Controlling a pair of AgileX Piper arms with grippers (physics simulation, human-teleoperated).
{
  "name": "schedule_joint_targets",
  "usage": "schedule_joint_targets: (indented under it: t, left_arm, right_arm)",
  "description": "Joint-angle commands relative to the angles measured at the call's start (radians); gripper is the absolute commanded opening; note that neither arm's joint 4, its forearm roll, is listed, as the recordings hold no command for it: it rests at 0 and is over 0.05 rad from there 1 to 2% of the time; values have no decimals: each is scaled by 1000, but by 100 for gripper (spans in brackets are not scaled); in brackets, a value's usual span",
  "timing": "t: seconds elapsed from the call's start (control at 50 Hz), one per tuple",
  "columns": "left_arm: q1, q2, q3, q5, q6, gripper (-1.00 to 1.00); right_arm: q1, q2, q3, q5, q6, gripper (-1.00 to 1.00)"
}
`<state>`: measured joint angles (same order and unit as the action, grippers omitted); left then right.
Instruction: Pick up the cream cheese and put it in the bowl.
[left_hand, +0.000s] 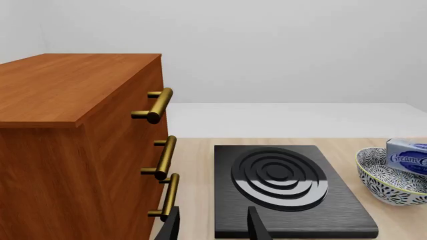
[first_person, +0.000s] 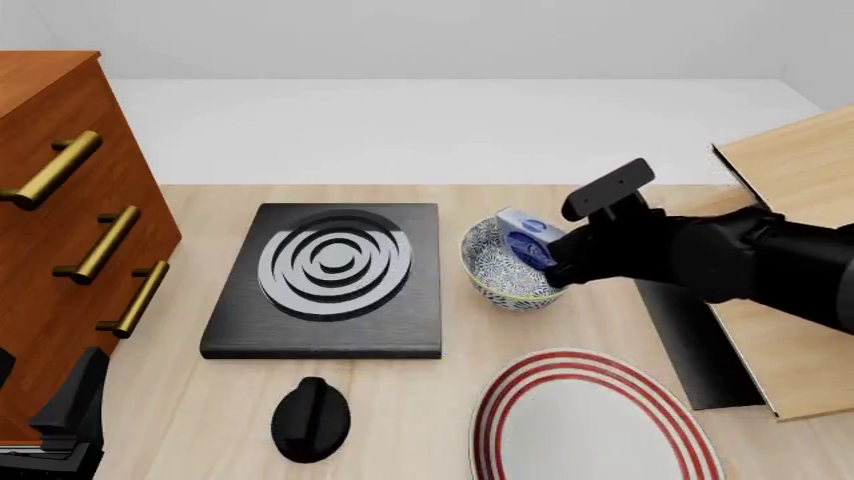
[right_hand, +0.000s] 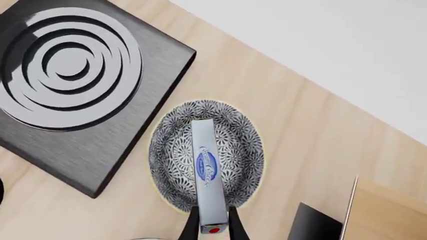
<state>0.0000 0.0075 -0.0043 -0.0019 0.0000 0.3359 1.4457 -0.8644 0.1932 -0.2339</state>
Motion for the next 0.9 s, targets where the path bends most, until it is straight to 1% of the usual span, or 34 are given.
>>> schedule_joint_targets:
  t: [0.02,0.28,0.48,0.78,0.8,0.9]
  left_arm:
    - [0,0,0,0,0,100]
    - [0,0,0,0,0,100]
    - [0,0,0,0,0,100]
    - [0,0,0,0,0,100]
    - [0,0,0,0,0,100]
    - [0,0,0,0,0,100]
  right_arm:
    - [-4,31,-3,-32,16,-100]
    - [2,66,9,-65,29,-100]
    - [4,79,13,-77,29,-100]
    - [6,65,12,-65,38,-100]
    - [8,63,11,-61,42,100]
    - [9,57,8,-54,41,100]
